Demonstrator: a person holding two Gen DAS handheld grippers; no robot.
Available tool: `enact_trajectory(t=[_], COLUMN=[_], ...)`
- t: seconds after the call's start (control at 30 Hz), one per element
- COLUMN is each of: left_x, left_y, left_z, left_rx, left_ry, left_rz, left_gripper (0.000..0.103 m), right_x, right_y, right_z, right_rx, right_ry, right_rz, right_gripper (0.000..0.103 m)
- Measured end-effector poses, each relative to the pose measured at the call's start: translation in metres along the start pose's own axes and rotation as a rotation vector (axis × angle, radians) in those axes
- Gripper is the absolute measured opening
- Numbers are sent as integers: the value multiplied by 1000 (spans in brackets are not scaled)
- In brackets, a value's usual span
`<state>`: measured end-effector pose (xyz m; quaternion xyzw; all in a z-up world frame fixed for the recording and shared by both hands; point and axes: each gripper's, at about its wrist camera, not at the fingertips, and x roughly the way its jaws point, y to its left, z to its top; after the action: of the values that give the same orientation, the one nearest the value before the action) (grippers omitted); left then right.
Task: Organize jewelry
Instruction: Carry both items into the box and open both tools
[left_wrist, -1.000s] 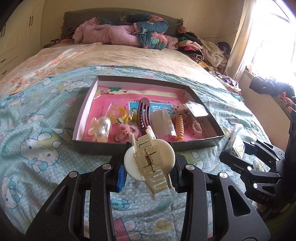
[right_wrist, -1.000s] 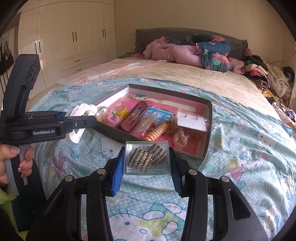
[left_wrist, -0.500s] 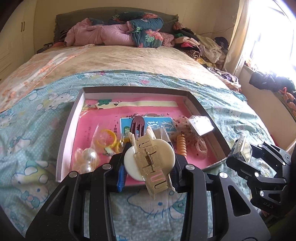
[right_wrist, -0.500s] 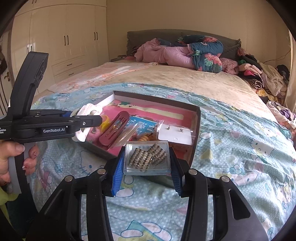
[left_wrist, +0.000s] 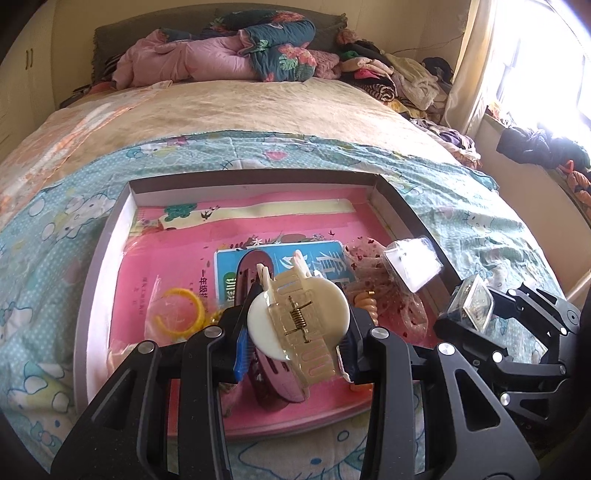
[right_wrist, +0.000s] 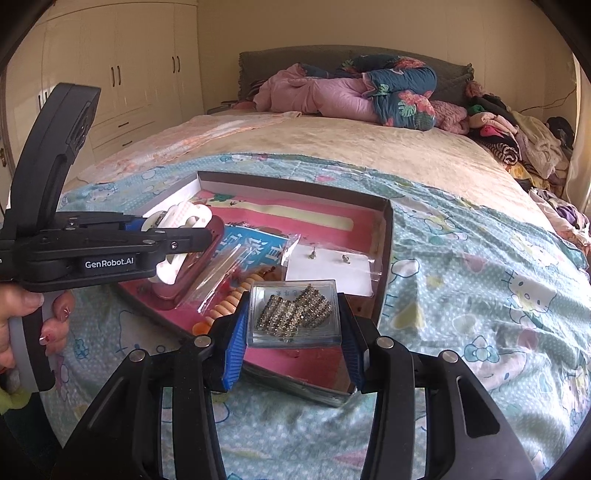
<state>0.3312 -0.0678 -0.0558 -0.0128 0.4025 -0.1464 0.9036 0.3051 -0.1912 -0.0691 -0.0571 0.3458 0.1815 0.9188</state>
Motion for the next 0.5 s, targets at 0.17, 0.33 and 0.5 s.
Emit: enact_trajectory(t=[0.17, 0.33, 0.5], left_x=[9, 14, 18], left_y=[1, 1, 1], left_z=[1, 0, -5], left_rx=[5, 7, 6], left_ry=[14, 26, 38], left_rz=[-5, -5, -2], left_gripper=[29, 29, 29], right_x=[11, 18, 17], right_y=[3, 6, 5], right_z=[0, -5, -8], right_rx=[-4, 3, 16], right_ry=[23, 49, 49], right_rz=[13, 21, 21], right_gripper=[43, 43, 43])
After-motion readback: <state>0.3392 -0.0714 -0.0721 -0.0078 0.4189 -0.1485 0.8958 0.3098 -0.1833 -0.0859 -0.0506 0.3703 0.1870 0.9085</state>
